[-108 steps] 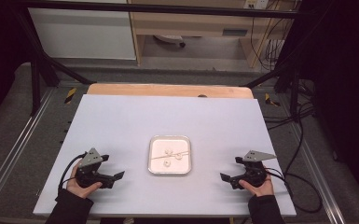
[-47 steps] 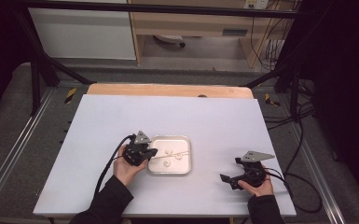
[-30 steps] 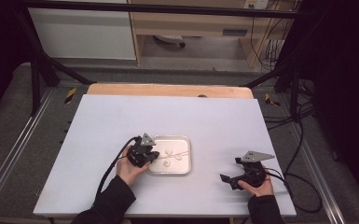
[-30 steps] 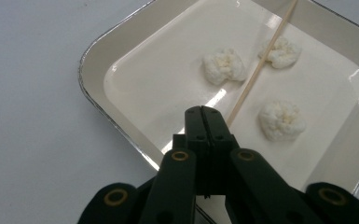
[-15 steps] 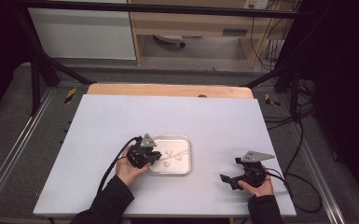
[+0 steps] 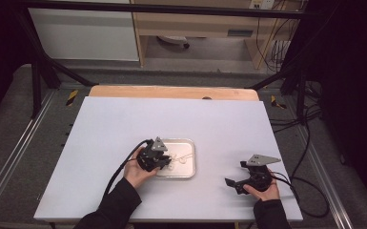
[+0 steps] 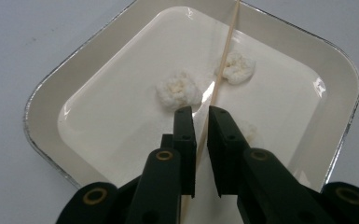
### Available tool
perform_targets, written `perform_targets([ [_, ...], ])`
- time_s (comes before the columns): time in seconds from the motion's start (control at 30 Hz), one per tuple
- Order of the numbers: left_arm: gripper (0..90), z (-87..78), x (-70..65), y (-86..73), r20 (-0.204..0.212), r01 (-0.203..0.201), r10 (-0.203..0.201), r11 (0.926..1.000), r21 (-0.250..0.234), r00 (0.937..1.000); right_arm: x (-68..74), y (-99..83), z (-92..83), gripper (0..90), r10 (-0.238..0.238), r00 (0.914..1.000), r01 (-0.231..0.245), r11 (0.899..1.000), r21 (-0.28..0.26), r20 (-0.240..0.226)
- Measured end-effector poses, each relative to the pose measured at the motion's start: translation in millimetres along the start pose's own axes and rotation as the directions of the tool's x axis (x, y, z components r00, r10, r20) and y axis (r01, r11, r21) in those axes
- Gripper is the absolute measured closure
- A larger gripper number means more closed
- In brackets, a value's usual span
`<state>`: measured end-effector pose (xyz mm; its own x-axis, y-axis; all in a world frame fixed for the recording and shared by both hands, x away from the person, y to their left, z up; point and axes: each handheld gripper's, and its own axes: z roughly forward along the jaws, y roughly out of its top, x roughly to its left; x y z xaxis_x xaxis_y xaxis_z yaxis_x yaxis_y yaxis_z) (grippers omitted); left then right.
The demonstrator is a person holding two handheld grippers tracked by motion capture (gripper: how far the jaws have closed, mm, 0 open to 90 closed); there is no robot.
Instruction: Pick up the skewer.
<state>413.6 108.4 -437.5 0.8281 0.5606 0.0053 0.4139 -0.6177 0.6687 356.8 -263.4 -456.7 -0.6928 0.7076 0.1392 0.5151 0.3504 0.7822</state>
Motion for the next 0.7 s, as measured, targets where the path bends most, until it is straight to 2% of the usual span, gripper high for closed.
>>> perform_targets([
  [0.57, 88.3, 4.0, -0.3, -2.1, 0.048, -0.005, 0.005, 1.0000, -0.007, 0.9989, 0.7, -0.3, 1.2, 1.0, 0.004, 1.0000, -0.004, 1.000, 0.004, -0.003],
  [0.7, 88.5, 2.7, -1.3, -2.2, 0.044, -0.007, 0.008, 0.9998, -0.017, 0.9990, 0.6, -0.3, 1.1, 1.1, 0.002, 1.0000, -0.002, 1.000, 0.003, -0.003],
])
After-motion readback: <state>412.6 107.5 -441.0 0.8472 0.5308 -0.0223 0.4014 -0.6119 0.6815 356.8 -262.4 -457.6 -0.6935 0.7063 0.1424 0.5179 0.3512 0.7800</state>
